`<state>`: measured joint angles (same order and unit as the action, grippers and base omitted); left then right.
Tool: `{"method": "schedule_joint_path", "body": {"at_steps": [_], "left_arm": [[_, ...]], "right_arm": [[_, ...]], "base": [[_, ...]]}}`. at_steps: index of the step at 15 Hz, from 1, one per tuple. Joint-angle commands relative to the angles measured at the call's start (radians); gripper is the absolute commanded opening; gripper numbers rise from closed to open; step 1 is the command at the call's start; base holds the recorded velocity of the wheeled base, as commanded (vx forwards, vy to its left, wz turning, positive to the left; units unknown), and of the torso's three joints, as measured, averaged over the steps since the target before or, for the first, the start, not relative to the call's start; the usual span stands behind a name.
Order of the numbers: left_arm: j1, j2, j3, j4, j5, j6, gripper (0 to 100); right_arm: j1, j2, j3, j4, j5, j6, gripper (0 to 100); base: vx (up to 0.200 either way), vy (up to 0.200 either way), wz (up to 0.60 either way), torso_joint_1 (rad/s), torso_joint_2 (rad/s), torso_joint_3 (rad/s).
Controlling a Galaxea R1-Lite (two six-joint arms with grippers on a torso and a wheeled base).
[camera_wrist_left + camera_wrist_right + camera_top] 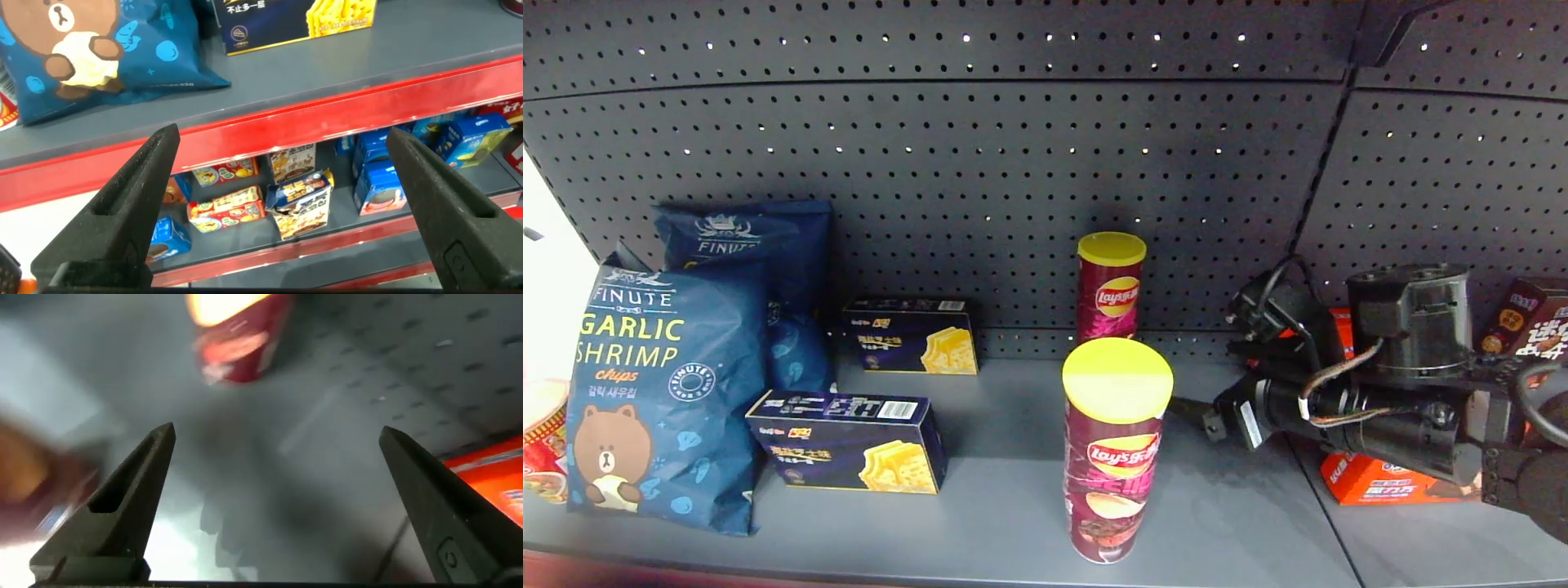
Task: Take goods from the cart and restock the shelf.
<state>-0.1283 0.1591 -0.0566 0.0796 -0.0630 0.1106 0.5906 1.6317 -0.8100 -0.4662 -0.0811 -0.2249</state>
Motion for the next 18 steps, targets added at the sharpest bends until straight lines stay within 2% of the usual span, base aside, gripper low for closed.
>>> {"method": "schedule_joint_path", "body": {"at_steps": [1,7,18], "left_arm": [[-0.001,0.0,0.0,0.0,0.0,0.0,100],[0.001,-0.001,0.0,0.0,0.0,0.0,100],[0.001,0.0,0.0,0.0,0.0,0.0,100]], "right_arm": [[-0.031,0.048,-0.055,0.001,-0.022,0.002,100],[-0.094,0.162,-0.164,0.0,-0.028,0.002,100],[-0.098,0.315,-0.331,-0.009,-0.029,0.004,100]], "base": [[0.0,0.0,0.0,0.0,0.0,0.0],[0.0,0.0,0.0,0.0,0.0,0.0],[0.0,0.0,0.0,0.0,0.0,0.0]]}}
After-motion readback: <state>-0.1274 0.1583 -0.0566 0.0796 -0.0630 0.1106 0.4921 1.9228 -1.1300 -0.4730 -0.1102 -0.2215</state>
